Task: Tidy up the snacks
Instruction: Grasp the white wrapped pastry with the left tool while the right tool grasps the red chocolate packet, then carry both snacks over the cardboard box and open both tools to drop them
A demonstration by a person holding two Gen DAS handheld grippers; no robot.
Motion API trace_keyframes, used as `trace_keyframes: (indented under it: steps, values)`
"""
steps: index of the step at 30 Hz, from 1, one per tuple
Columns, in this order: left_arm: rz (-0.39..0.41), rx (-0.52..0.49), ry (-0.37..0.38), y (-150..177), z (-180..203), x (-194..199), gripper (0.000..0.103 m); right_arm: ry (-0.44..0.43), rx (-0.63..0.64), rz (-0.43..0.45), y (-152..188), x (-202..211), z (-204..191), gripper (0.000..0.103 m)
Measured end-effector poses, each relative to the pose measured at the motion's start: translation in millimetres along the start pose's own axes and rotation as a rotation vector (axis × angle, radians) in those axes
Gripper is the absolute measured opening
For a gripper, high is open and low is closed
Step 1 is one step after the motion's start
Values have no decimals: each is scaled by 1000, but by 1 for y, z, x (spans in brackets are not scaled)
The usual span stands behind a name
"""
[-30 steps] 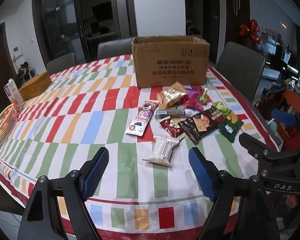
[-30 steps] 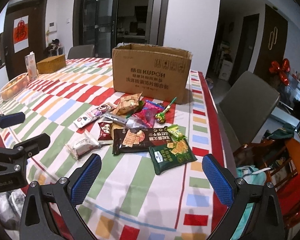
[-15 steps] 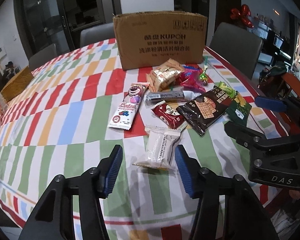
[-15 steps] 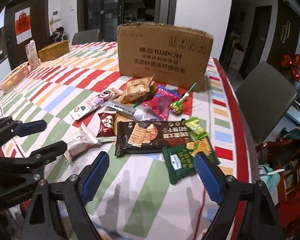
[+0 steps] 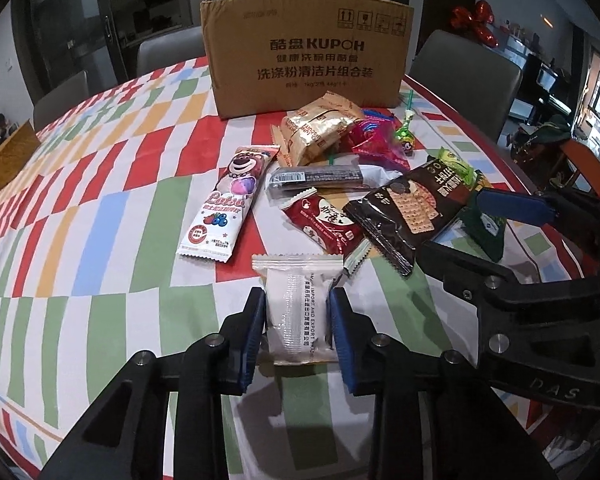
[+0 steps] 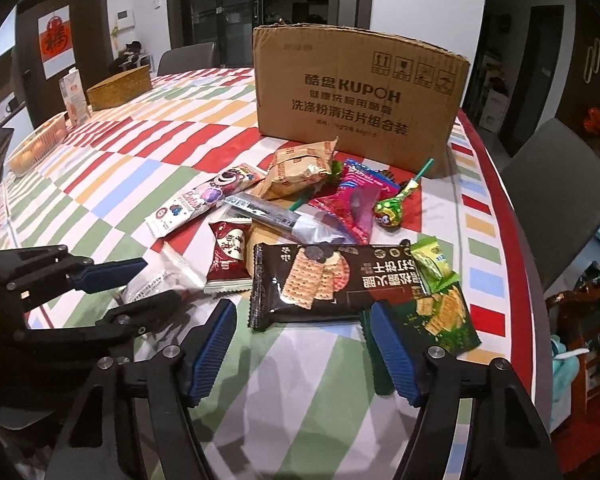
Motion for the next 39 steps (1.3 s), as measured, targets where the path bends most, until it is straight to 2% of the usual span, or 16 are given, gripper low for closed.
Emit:
trace_keyframes:
  steps: [5, 12, 19, 26, 31, 39]
  values:
    - [3, 30, 14, 0, -7, 0, 31, -17, 14, 2, -4, -5, -5, 64]
    - [58, 73, -24, -8, -24, 15, 31, -63, 27, 9, -14, -12, -16, 58]
    - [56, 116, -52, -13, -41, 13, 31, -132, 14, -7, -27, -31, -29, 43]
    - [43, 175, -8, -14, -51, 11, 31, -177, -22, -51, -33, -52, -35, 31]
    - [46, 174, -13, -17, -52, 9, 31, -180, -19, -75, -33, -61, -38, 24]
    - [73, 197, 1, -26, -54, 14, 31, -177, -21, -61, -34, -57, -40, 22]
Point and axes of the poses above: each gripper's, at about its wrist camera, not at the fingertips, and x roughly against the way its jaws point, z to its right, y to its underside, the point moved 3 cm from there along -x, roughly the way its jaws point, and after that the axes turned 6 degrees about z, right-handed, at the moved point
